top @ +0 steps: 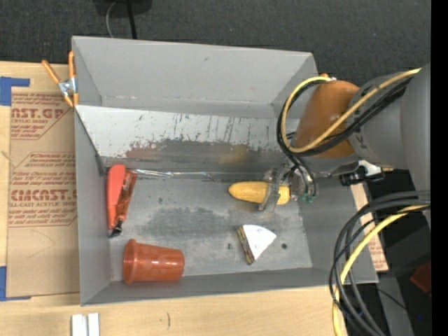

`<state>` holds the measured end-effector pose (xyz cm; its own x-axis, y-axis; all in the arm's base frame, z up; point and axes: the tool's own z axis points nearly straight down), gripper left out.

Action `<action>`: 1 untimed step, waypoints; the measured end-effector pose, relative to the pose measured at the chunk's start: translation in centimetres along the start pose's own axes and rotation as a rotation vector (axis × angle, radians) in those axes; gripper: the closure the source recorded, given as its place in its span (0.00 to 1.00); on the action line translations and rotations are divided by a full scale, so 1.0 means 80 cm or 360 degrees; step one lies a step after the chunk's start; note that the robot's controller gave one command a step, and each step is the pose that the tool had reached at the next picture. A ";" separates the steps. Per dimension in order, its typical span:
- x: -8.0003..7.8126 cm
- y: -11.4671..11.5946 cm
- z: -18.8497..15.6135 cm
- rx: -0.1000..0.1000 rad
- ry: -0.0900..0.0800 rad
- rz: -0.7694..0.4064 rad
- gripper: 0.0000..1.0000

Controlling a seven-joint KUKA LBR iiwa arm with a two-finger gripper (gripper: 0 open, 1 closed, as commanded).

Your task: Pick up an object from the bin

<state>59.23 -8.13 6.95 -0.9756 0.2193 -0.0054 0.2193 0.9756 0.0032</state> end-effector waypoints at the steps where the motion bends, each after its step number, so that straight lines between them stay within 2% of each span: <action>1: 0.000 0.000 0.000 0.0000 0.0000 0.0000 1.00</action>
Offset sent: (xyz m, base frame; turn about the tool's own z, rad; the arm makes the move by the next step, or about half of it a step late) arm -0.0001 0.0001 0.0478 0.0000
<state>59.23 -8.13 6.95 -0.9757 0.2192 -0.0054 0.2192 0.9757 0.0031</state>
